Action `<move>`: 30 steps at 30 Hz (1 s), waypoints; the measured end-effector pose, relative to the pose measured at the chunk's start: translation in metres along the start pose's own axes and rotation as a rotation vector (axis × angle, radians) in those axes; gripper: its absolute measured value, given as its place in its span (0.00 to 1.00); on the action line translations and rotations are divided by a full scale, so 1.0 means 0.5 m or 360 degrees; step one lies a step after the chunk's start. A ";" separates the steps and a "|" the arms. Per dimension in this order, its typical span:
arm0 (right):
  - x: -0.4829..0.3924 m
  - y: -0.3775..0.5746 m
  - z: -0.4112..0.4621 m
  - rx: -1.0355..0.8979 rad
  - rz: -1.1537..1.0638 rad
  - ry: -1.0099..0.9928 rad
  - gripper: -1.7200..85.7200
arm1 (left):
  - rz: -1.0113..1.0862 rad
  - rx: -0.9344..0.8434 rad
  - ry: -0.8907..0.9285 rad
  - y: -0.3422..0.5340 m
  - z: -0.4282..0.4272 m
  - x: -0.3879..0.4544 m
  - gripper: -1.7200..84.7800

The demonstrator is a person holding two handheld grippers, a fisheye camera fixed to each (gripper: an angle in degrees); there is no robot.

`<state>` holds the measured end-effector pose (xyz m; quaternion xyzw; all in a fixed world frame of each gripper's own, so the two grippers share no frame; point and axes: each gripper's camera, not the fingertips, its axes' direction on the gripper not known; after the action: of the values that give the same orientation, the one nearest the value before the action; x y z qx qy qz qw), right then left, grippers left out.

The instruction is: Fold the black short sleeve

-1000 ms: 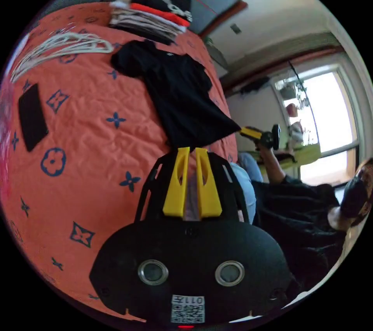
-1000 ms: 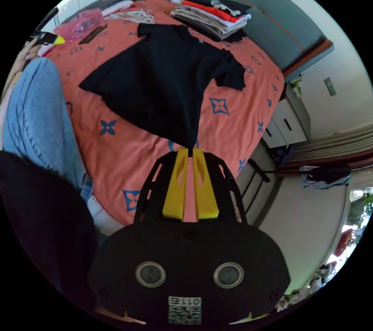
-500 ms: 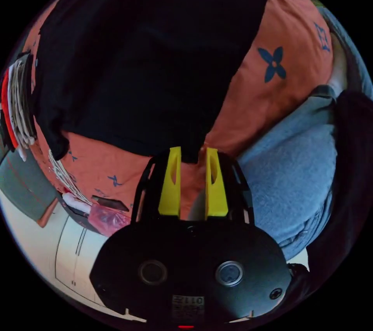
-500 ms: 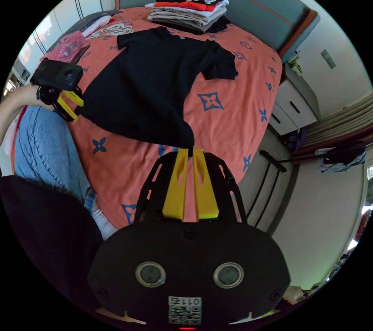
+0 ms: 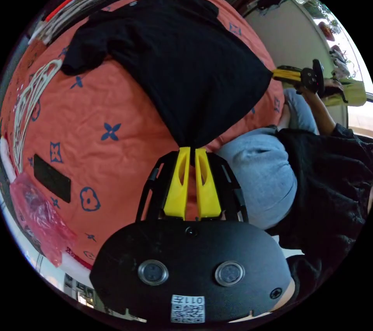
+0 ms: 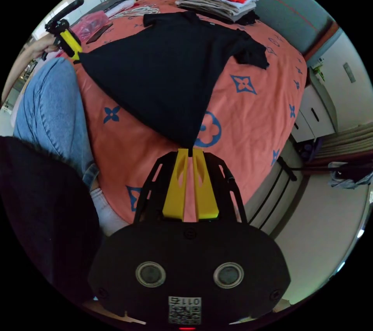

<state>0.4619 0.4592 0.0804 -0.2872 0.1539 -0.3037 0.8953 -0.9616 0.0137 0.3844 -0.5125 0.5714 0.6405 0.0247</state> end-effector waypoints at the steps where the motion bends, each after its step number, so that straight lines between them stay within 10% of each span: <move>1: -0.008 0.001 -0.001 0.0001 -0.0014 0.0002 0.05 | -0.0021 0.0012 -0.0015 0.013 -0.001 -0.006 0.02; 13: -0.105 0.028 -0.066 0.0083 0.0057 0.0164 0.10 | -0.0275 0.0220 0.0097 0.219 0.038 -0.102 0.02; 30: -0.236 0.066 -0.130 0.0123 -0.0875 0.0938 0.12 | -0.0147 0.0178 -0.0034 0.462 -0.050 -0.183 0.02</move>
<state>0.3571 0.5279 0.0212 -0.1846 0.3099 -0.6067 0.7084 -1.0453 -0.0345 0.6148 -0.5294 0.5817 0.6111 0.0889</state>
